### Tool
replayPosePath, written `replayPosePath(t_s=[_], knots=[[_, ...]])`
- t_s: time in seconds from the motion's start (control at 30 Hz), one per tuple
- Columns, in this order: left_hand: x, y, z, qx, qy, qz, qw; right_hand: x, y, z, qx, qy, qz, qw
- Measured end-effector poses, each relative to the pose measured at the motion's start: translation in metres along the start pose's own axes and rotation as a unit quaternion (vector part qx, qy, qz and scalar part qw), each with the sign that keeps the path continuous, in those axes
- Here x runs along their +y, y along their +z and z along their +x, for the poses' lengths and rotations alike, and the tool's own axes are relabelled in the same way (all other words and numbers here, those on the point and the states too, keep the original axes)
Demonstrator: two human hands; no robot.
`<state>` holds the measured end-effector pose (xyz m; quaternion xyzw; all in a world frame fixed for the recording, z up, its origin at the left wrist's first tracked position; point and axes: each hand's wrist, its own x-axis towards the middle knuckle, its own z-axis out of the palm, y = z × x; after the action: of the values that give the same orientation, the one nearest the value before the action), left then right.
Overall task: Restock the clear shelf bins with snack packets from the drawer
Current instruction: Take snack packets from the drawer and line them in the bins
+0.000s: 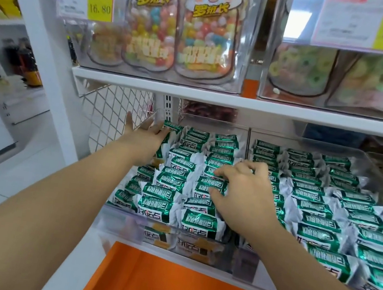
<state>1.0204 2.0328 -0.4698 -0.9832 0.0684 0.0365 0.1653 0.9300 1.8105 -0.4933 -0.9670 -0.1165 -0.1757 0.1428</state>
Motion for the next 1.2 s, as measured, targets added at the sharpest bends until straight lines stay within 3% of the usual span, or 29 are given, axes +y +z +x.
replayPosePath(t_s=[0.13,0.4,0.53,0.77,0.83,0.9,0.97,1.03,1.1,1.2], knots=[[0.011,0.013,-0.017,0.083,0.001,0.075,0.994,0.0,-0.001,-0.001,-0.002,0.0,0.008,1.0],[0.004,0.011,-0.005,0.04,0.043,0.094,0.994,-0.001,-0.002,-0.002,-0.016,0.0,0.013,1.0],[0.004,0.005,-0.008,0.024,0.095,0.154,0.983,-0.001,-0.002,-0.001,-0.02,0.001,0.01,1.0],[0.004,0.005,-0.013,0.009,0.076,0.136,0.988,-0.001,-0.004,-0.002,-0.028,0.003,0.006,1.0],[0.001,0.003,-0.021,0.053,0.081,0.096,0.991,-0.001,-0.005,-0.002,-0.035,0.007,0.004,0.999],[-0.002,0.001,-0.037,0.114,0.07,-0.029,0.991,-0.001,-0.007,-0.002,-0.038,0.009,0.005,0.999],[0.001,-0.003,-0.062,0.144,0.038,-0.22,0.964,-0.001,-0.007,-0.002,-0.037,0.009,0.005,0.999],[0.011,-0.006,-0.089,0.11,0.019,-0.368,0.923,-0.002,-0.008,-0.002,-0.039,0.012,0.01,0.999],[0.026,-0.003,-0.111,0.054,0.038,-0.412,0.909,-0.004,-0.013,-0.004,-0.045,0.005,0.011,0.999],[0.043,0.011,-0.119,0.02,0.067,-0.381,0.922,-0.011,-0.024,-0.016,-0.075,-0.022,0.009,0.997]])
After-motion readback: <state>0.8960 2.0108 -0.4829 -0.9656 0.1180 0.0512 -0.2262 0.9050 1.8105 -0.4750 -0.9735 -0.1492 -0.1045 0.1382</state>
